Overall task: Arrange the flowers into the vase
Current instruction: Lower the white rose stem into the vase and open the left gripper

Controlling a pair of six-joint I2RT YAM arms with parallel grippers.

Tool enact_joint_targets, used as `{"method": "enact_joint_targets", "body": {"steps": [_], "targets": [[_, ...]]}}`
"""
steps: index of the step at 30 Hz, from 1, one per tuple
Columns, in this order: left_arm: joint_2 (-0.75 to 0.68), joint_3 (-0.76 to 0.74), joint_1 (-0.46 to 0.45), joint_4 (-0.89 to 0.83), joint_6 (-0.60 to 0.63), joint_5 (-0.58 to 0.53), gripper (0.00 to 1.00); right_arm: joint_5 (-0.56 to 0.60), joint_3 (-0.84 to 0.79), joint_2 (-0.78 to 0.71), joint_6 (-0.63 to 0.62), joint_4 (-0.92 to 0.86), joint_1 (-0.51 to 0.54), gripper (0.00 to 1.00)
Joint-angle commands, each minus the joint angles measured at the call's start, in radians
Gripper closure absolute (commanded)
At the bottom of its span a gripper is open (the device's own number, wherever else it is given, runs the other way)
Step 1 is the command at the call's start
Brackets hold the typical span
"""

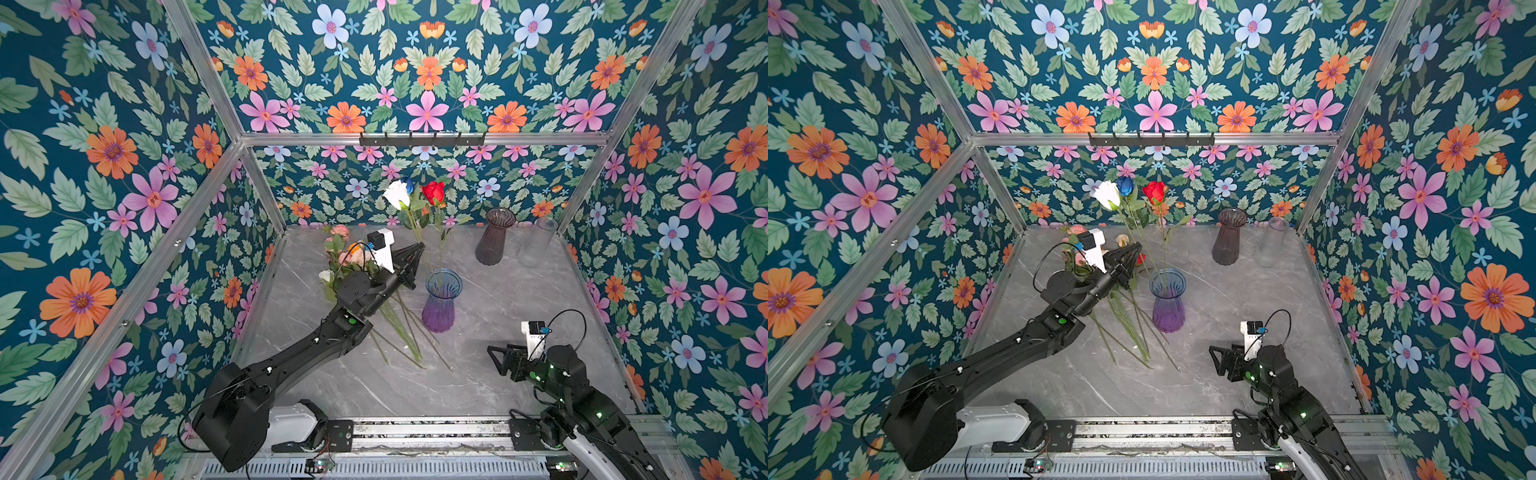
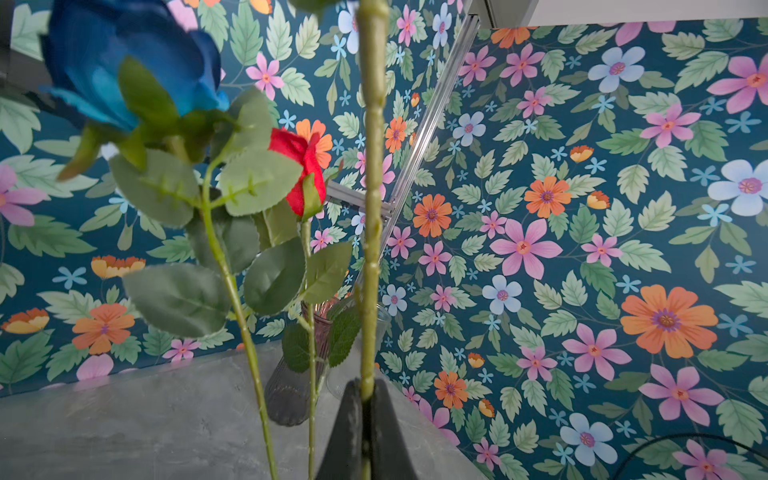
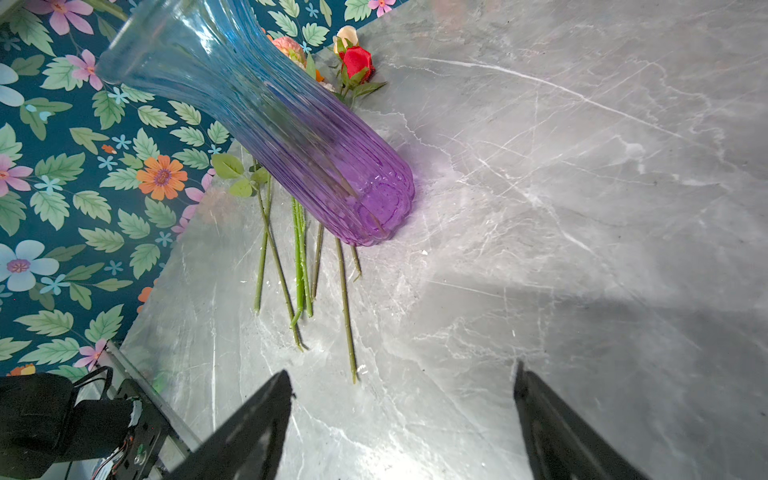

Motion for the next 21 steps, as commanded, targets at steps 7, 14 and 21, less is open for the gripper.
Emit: {"method": "enact_joint_targets", "body": {"steps": [7,14,21], "targets": [[0.098,-0.093,-0.075,0.337,-0.143,-0.315,1.0,0.004,-0.001,-0.014,0.003,0.007,0.0,0.15],[0.138,-0.063,-0.109,0.29,-0.129,-0.413,0.93,0.004,-0.001,-0.015,0.002,0.007,0.0,0.15],[0.045,-0.006,-0.11,-0.064,-0.115,-0.473,0.11,0.002,-0.003,-0.02,0.002,0.007,0.001,0.15]]}}
